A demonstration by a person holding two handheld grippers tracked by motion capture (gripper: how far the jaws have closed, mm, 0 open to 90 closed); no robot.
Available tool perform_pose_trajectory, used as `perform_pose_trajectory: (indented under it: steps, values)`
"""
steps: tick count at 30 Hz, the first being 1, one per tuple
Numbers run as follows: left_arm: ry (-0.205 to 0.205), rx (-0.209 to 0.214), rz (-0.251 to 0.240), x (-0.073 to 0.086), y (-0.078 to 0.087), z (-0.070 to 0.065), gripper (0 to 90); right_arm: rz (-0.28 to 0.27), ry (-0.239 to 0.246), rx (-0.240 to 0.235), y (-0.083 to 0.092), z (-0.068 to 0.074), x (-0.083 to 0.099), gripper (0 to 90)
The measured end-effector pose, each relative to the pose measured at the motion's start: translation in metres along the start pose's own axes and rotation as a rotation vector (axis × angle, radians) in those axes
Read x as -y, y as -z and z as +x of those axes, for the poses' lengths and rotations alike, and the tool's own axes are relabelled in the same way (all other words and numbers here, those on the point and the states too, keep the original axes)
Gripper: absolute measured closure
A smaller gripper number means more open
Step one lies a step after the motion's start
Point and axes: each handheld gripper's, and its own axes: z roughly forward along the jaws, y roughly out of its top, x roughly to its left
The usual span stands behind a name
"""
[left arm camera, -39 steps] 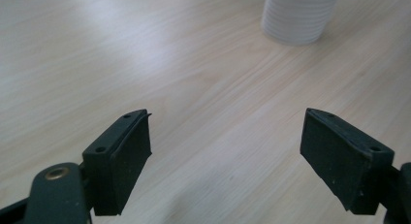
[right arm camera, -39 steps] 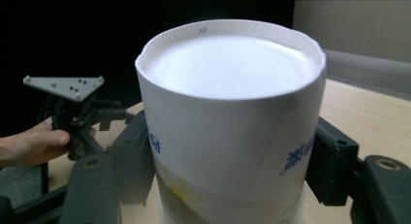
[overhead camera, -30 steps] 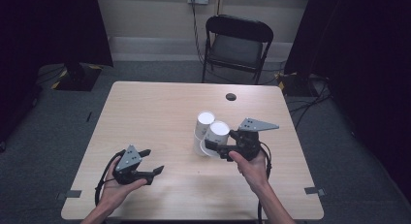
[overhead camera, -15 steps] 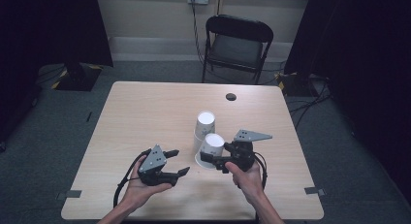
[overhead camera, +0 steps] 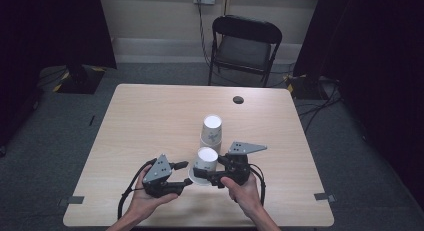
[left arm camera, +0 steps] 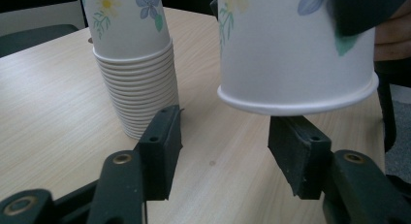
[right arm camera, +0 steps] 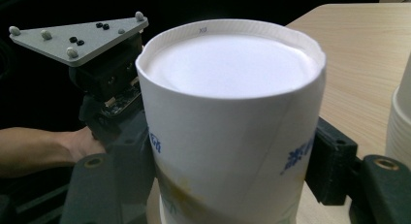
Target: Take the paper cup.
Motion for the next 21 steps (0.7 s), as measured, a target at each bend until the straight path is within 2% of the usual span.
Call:
perform_pose_trajectory:
  steps: [3, 10, 13, 14, 15, 16, 18, 21]
  values:
    - [-0.004, 0.002, 0.001, 0.0, -0.002, -0.001, 50.4, 0.0, -0.019, -0.024, -0.002, 0.0, 0.003, 32.3]
    - [-0.031, -0.004, -0.004, 0.0, -0.001, -0.005, 57.1, 0.006, -0.03, -0.022, -0.004, -0.002, 0.005, 32.3]
    - [-0.049, -0.023, -0.025, 0.0, 0.001, -0.007, 60.4, 0.003, -0.069, -0.041, -0.004, -0.004, 0.005, 32.3]
    - [-0.06, -0.042, -0.04, -0.001, 0.002, -0.009, 62.3, 0.0, -0.083, -0.054, -0.005, -0.005, 0.005, 32.4]
    - [-0.06, -0.042, -0.04, -0.001, 0.002, -0.009, 63.0, 0.0, -0.083, -0.054, -0.005, -0.005, 0.005, 32.4]
    - [-0.068, -0.045, -0.06, -0.004, 0.004, -0.01, 63.3, -0.016, -0.13, -0.104, -0.005, -0.006, 0.006, 32.8]
    - [-0.071, -0.048, -0.065, -0.005, 0.005, -0.011, 65.7, -0.016, -0.127, -0.1, -0.006, -0.003, 0.005, 33.1]
    - [-0.065, -0.052, -0.072, -0.005, 0.006, -0.01, 70.4, -0.03, -0.17, -0.127, -0.006, -0.005, 0.004, 33.3]
